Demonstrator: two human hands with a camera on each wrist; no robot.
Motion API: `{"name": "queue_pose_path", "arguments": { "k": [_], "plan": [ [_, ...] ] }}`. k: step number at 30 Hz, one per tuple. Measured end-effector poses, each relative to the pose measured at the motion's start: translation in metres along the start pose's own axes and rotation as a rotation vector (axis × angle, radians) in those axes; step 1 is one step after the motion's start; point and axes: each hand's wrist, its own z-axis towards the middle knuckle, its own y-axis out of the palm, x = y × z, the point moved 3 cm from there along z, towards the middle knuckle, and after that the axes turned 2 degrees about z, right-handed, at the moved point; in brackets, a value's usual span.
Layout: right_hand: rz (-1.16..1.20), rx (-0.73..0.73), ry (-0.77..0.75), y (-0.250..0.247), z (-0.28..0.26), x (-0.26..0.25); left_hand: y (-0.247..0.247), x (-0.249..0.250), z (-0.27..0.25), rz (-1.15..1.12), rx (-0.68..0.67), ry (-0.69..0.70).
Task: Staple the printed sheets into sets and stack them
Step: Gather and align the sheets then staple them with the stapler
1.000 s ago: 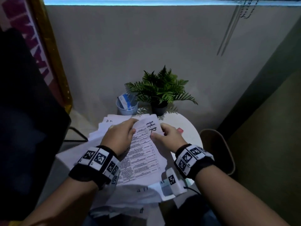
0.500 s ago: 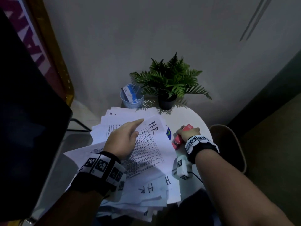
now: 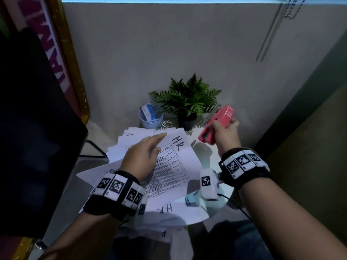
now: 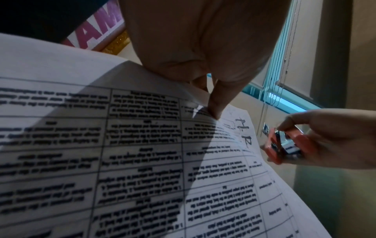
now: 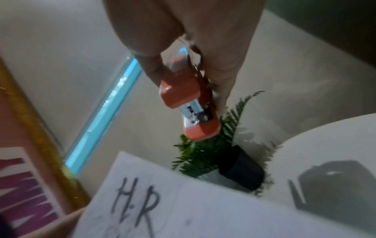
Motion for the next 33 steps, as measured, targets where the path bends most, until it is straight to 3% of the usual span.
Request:
{"name": "queue_pose_path", "arguments": {
  "k": [3,10,20,26,29,33],
  "plan": [
    [0.054,-0.003,-0.102,0.011,-0.024,-0.017,-0.009,0.013,-0.01,-0.038,0.056,0.036],
    [0.083,-0.002,-0.121,0.024,-0.064,-0.02,-0.026,0.031,-0.029,-0.091,0.113,0.066],
    [-0.07,0.064,-0.216,0.041,-0.076,-0.018,-0.032,0.043,-0.038,-0.13,0.144,0.136],
    [-0.033,0.12,-0.234,0.045,-0.071,-0.019,-0.031,0.05,-0.041,-0.128,0.144,0.189],
    [-0.021,0.142,-0.22,0.043,-0.068,-0.019,-0.033,0.052,-0.042,-0.111,0.134,0.155],
    [-0.004,0.093,-0.195,0.044,-0.062,-0.02,-0.037,0.042,-0.035,0.154,0.0,0.036]
  ]
}}
